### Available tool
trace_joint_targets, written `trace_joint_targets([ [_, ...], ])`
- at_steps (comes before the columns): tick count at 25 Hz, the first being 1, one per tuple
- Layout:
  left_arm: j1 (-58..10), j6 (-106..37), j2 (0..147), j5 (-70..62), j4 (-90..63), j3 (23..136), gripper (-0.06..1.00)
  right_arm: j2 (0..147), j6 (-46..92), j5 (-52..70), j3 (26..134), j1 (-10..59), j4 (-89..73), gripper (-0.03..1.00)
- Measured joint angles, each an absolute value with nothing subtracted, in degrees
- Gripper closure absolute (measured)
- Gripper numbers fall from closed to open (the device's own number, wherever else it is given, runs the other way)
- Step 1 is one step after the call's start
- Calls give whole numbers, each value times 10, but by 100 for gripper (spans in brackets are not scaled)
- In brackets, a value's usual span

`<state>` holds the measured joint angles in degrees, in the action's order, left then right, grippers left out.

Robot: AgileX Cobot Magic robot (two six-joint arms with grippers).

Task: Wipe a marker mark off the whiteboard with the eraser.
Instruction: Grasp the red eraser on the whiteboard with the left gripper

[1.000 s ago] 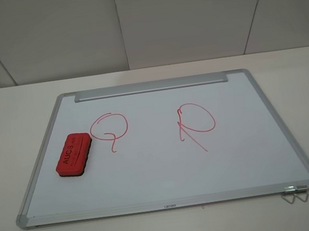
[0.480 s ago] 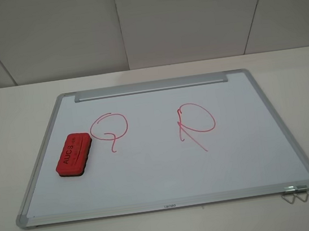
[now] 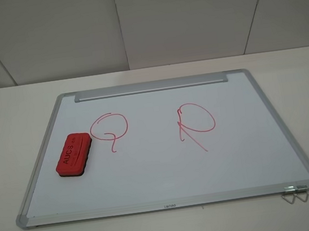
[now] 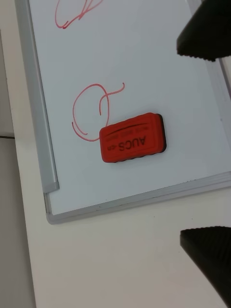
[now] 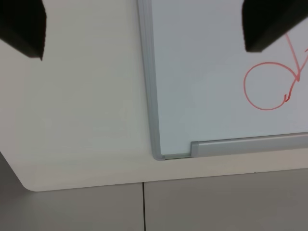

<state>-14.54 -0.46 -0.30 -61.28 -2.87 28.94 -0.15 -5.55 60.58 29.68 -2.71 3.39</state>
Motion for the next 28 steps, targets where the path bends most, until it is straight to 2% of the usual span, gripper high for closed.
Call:
trace_joint_targets([
  [8, -145, 0, 24, -587, -29, 303, 24, -1, -55, 606, 297, -27, 34, 24],
  [20, -145, 10, 319, -528, -38, 347, 24, -1, -55, 606, 297, -27, 34, 24],
  [28, -145, 13, 470, -439, -33, 351, 24, -1, -55, 606, 297, -27, 34, 24],
])
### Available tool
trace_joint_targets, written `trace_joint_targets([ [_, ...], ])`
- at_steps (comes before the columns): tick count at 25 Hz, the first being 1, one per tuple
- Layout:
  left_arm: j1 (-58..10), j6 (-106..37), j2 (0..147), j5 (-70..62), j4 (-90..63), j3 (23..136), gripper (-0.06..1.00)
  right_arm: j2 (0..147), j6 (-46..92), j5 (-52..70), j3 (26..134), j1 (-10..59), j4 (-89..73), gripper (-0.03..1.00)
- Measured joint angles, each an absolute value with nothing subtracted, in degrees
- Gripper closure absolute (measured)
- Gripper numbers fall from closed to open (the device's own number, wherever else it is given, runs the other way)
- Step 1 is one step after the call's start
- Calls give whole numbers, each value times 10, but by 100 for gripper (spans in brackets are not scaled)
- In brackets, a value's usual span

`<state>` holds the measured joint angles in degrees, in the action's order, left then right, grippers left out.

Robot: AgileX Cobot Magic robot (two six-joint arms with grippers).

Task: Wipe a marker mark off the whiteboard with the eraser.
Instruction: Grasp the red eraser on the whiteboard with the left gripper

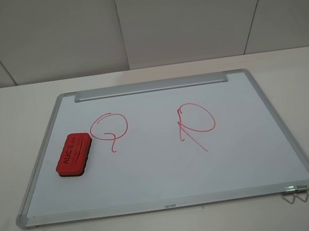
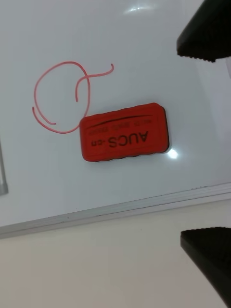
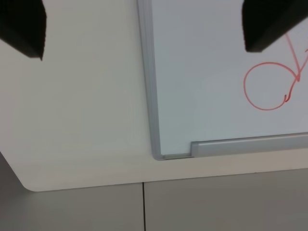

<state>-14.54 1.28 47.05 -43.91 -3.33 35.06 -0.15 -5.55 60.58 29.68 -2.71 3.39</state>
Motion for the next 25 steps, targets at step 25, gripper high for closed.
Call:
trace_joint_targets([
  [25, -217, 61, 962, -344, 10, 477, 17, -1, -55, 606, 297, -27, 34, 24],
])
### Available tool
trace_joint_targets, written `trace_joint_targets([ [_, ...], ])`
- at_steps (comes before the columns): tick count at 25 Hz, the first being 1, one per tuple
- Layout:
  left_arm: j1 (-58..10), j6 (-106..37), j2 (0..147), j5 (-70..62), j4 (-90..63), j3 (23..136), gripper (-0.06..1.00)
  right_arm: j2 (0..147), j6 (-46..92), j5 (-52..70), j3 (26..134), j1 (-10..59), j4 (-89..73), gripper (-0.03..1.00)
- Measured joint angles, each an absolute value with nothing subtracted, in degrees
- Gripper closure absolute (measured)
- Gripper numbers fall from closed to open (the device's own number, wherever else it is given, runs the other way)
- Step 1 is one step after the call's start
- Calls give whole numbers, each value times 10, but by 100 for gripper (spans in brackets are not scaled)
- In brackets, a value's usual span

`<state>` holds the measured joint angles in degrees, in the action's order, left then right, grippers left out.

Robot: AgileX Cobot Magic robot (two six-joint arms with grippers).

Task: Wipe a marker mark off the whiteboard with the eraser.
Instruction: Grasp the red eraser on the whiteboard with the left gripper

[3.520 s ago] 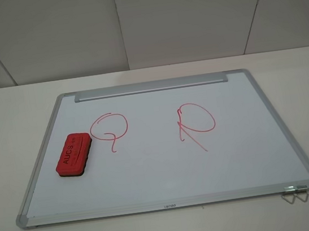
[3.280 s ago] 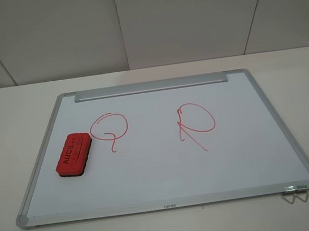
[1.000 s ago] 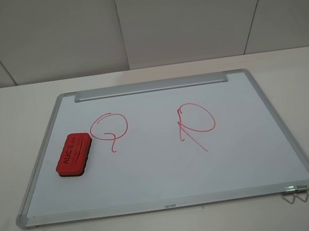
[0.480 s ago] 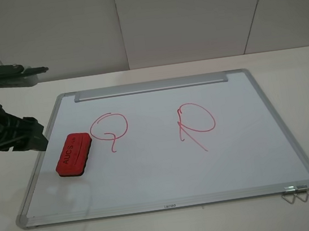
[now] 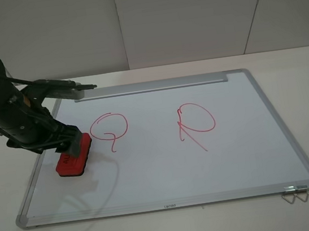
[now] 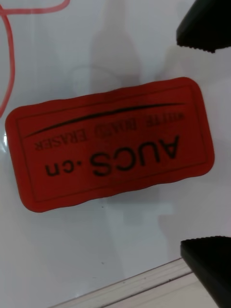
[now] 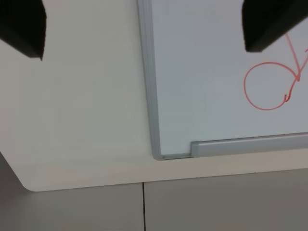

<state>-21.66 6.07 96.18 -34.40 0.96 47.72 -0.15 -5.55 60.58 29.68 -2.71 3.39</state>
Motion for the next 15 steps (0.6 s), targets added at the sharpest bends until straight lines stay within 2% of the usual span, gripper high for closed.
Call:
trace_joint_targets([
  [7, -217, 137, 993, -351, 47, 515, 17, -1, -55, 606, 297, -27, 34, 24],
  [15, -222, 151, 994, -349, 59, 520, 17, -1, -55, 606, 297, -27, 34, 24],
])
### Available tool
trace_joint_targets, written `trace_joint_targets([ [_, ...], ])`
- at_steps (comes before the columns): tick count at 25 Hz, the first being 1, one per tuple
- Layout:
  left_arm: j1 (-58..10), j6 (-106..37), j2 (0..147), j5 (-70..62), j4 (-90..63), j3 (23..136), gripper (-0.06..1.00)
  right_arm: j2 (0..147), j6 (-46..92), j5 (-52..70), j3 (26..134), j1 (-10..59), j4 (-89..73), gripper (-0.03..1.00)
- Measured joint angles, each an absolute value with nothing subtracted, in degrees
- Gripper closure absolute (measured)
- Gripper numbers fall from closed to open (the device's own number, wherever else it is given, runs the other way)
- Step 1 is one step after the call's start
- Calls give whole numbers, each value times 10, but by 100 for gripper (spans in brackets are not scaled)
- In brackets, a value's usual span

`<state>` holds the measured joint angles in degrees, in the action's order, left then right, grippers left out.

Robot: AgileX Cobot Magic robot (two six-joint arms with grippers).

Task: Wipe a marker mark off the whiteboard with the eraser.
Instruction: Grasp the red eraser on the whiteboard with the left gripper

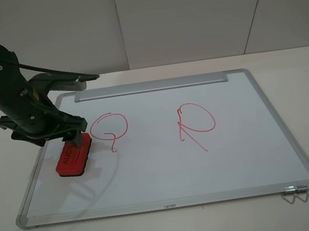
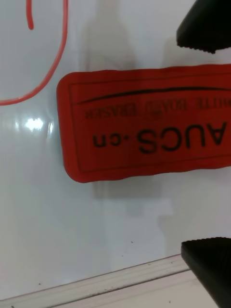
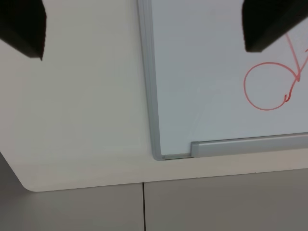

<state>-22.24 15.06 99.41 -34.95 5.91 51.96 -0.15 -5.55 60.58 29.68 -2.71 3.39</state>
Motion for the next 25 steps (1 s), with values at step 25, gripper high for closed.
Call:
trace_joint_targets([
  [25, -235, 153, 1085, -272, 45, 513, 18, -1, -55, 606, 297, -27, 34, 24],
])
